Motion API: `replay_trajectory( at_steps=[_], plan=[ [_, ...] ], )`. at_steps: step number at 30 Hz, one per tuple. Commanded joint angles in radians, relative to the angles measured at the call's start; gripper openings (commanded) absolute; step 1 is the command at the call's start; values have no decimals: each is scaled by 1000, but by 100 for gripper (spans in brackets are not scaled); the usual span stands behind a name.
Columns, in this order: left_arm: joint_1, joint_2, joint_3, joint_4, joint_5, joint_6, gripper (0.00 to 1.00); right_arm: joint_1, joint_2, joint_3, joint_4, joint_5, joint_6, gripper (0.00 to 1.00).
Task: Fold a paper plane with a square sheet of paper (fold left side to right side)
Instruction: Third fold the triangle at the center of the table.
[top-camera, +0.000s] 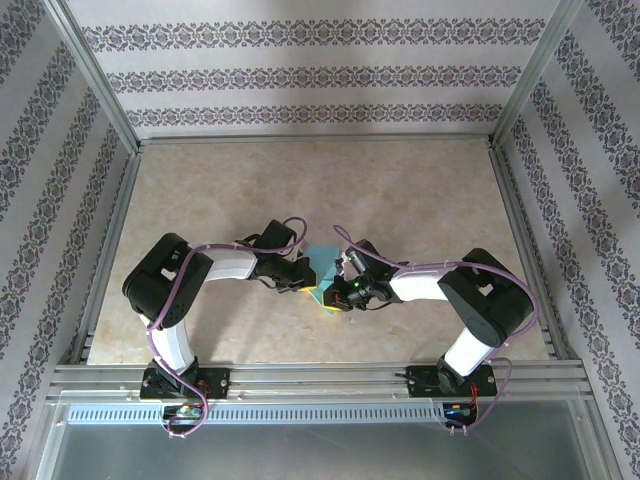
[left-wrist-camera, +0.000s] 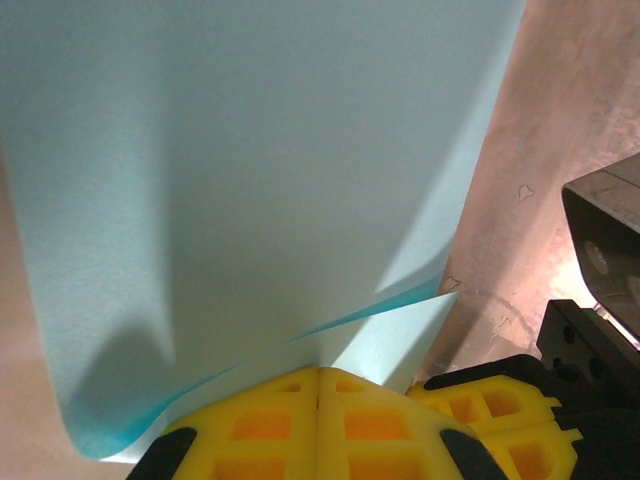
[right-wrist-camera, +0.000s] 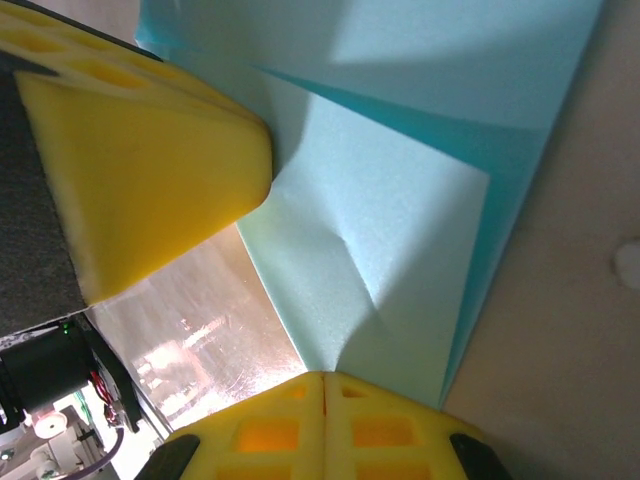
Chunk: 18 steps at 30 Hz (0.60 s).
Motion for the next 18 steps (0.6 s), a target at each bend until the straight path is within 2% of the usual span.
replay_trajectory(
  at_steps=[1, 13, 18],
  plan=[
    [-7, 57, -11, -85, -106, 9, 0, 16, -12, -29, -83, 35, -33, 0],
    [-20, -166, -55, -15, -80, 53, 3, 23, 20, 9, -209, 130, -67, 0],
    [-53, -191, -122, 60, -57, -4, 2, 32, 27, 25, -260, 172, -75, 0]
  ],
)
